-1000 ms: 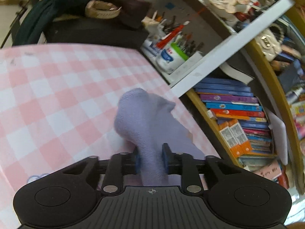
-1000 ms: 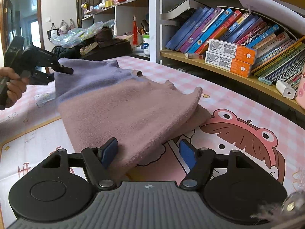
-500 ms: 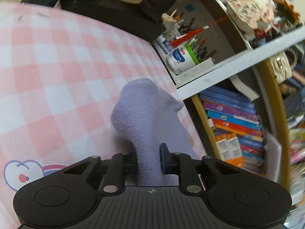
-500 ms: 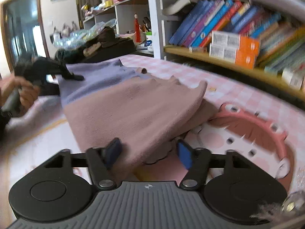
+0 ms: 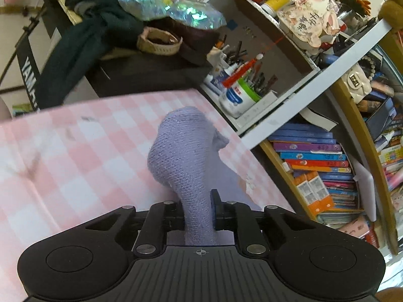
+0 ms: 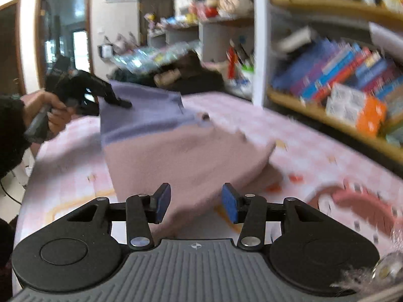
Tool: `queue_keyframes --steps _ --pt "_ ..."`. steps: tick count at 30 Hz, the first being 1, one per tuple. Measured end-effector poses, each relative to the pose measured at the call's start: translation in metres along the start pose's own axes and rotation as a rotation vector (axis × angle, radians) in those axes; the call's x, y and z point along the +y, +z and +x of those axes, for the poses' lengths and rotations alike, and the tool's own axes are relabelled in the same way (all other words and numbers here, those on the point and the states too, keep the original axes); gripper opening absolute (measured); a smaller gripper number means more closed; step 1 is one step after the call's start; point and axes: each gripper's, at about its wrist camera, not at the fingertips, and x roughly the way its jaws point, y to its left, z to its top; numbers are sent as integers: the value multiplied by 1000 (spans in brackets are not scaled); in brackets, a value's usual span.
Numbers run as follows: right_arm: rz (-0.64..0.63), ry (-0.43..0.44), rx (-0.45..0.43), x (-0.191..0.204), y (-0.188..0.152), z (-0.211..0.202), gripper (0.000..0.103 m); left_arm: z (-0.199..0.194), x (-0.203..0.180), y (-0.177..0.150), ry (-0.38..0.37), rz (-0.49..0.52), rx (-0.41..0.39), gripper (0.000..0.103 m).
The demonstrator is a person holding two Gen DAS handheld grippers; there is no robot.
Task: Fold clothes
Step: 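Fold the lavender half over the pink half with the left tool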
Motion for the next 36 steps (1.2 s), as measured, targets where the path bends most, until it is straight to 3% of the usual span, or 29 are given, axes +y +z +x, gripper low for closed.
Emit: queue_keyframes --steps 4,7,11,16,20,22,24,26,27,33,36 --pt "-159 23 24 5 5 23 42 3 5 3 12 7 2 14" --pt "-128 63 84 -7 -1 34 44 2 5 2 11 23 -7 14" --pt "-61 94 88 -18 -6 32 45 -7 -13 -2 -3 99 -52 14" --pt "-38 83 89 -16 -8 36 45 -27 -74 -13 -49 317 -111 14" --pt "-26 84 89 -18 -9 36 45 -42 -144 -54 -113 622 -144 15" --pt "-24 85 89 -18 -9 36 45 -38 -177 -92 -118 833 -115 17" --pt "-24 85 89 -18 -10 35 45 -21 -194 -130 -93 985 -14 22" --pt "-23 85 90 -18 -10 35 45 -1 -199 -164 -65 1066 106 24" --pt "-23 85 90 -18 -9 36 45 5 -199 -175 -52 1094 126 26" --pt "-23 85 90 -19 -9 37 45 0 -197 -189 -52 1136 95 30" --pt "-26 83 90 -19 -9 37 45 -11 -202 -201 -89 1228 50 33"
